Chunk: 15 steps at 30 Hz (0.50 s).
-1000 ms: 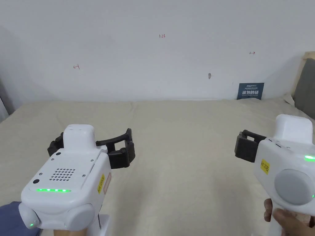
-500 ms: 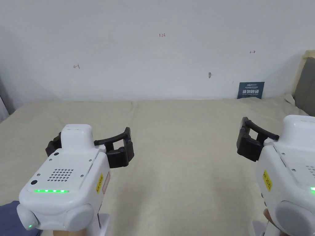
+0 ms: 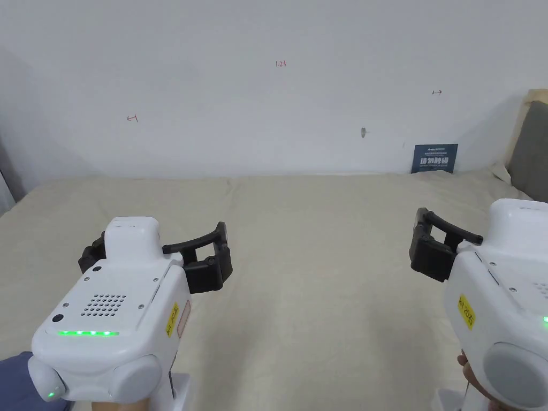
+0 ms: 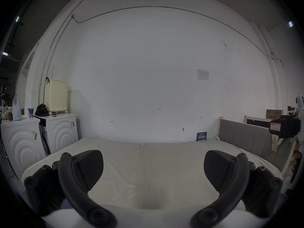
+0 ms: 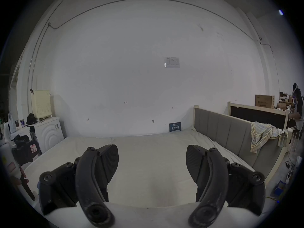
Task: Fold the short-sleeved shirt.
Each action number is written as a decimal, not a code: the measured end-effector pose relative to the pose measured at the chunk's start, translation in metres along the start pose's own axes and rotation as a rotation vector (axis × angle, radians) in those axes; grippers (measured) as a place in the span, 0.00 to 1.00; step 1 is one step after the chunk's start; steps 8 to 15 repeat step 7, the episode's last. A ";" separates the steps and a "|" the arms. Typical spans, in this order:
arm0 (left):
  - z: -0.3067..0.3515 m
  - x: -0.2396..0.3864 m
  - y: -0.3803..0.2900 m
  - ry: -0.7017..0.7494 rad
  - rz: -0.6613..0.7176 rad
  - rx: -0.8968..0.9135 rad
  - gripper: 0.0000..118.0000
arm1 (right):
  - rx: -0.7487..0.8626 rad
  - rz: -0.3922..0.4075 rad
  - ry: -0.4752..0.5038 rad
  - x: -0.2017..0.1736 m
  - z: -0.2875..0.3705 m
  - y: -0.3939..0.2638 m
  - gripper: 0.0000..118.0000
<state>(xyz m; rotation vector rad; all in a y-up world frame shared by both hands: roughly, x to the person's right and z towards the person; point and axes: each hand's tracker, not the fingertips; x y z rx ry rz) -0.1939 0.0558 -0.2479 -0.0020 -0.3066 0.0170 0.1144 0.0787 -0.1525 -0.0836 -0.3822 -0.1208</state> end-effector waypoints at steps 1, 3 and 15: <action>0.001 0.000 0.001 -0.001 0.000 0.002 1.00 | 0.001 -0.004 0.000 0.000 0.000 0.000 0.74; 0.002 0.000 0.002 -0.002 0.001 0.007 1.00 | 0.008 -0.007 -0.002 0.001 0.001 0.000 0.74; 0.003 0.001 0.003 0.000 -0.005 0.011 1.00 | 0.017 0.005 -0.005 0.001 0.002 0.000 0.74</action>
